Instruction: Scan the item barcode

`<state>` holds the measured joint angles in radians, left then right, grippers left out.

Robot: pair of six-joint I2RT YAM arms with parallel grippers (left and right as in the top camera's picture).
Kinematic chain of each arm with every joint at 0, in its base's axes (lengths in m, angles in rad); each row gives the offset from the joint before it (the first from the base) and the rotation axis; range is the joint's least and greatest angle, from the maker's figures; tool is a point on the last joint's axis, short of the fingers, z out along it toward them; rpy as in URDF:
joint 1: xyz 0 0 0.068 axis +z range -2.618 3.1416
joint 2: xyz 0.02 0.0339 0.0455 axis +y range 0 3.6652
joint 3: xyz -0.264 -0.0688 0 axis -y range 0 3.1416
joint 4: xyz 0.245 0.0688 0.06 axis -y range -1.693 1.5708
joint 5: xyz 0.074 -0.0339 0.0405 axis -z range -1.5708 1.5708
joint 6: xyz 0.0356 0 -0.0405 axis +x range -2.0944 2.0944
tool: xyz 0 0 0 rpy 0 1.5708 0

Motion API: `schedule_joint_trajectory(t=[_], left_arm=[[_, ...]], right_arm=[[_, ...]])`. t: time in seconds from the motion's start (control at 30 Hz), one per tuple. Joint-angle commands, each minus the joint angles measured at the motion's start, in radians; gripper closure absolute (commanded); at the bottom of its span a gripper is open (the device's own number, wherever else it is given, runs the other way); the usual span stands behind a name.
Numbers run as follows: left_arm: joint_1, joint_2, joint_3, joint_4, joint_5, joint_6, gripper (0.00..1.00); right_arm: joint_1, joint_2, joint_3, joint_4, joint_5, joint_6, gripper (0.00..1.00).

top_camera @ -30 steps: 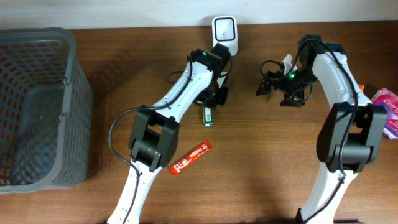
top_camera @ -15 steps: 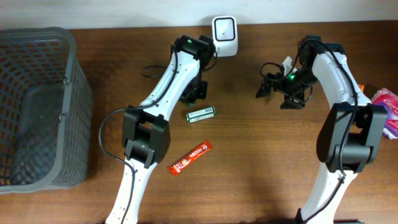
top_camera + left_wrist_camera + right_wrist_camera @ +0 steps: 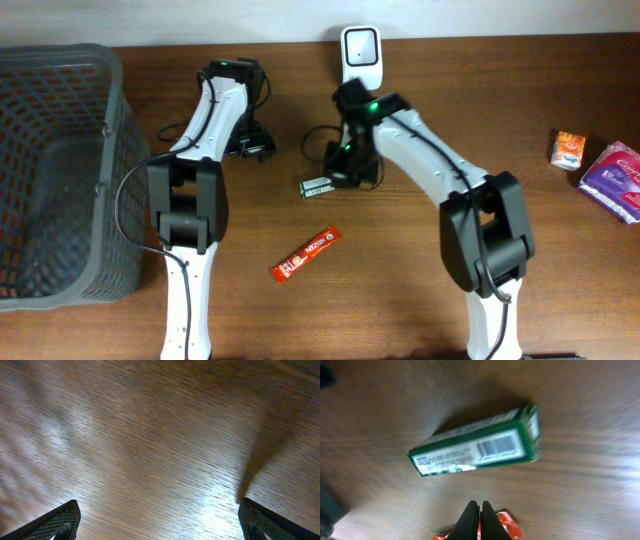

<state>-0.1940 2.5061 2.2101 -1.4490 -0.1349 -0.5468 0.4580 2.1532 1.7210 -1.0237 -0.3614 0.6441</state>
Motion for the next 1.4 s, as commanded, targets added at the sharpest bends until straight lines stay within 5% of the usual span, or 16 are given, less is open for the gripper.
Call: schedule_joint_trajectory(t=[0.0, 0.37, 0.53, 0.7, 0.8, 1.0, 1.1, 1.37], left_arm=[[0.023, 0.003, -0.005, -0.003, 0.034, -0.021, 0.01], [0.022, 0.003, -0.005, -0.003, 0.034, -0.021, 0.01], [0.022, 0.003, -0.005, -0.01, 0.034, -0.021, 0.01], [0.022, 0.003, -0.005, -0.006, 0.063, 0.024, 0.0], [0.014, 0.003, -0.005, 0.136, 0.28, 0.163, 0.45], [0.009, 0.049, -0.005, 0.231, 0.481, 0.159, 0.95], [0.004, 0.155, -0.005, 0.244, 0.642, 0.187, 1.0], [0.004, 0.161, -0.005, 0.164, 0.651, 0.166, 1.0]], right_arm=[[0.054, -0.013, -0.071, 0.049, 0.069, 0.155, 0.96], [0.058, -0.001, -0.101, 0.283, 0.141, 0.166, 0.95], [0.056, 0.039, -0.101, 0.36, 0.358, 0.159, 0.93], [0.051, 0.061, -0.101, 0.562, 0.253, 0.066, 0.91], [0.043, 0.06, -0.05, 0.531, 0.166, -0.025, 0.92], [-0.011, 0.06, -0.002, 0.496, 0.117, -0.026, 0.94], [-0.065, 0.06, -0.003, 0.435, 0.102, -0.007, 0.96], [-0.03, 0.137, -0.016, 0.509, 0.117, 0.071, 0.96]])
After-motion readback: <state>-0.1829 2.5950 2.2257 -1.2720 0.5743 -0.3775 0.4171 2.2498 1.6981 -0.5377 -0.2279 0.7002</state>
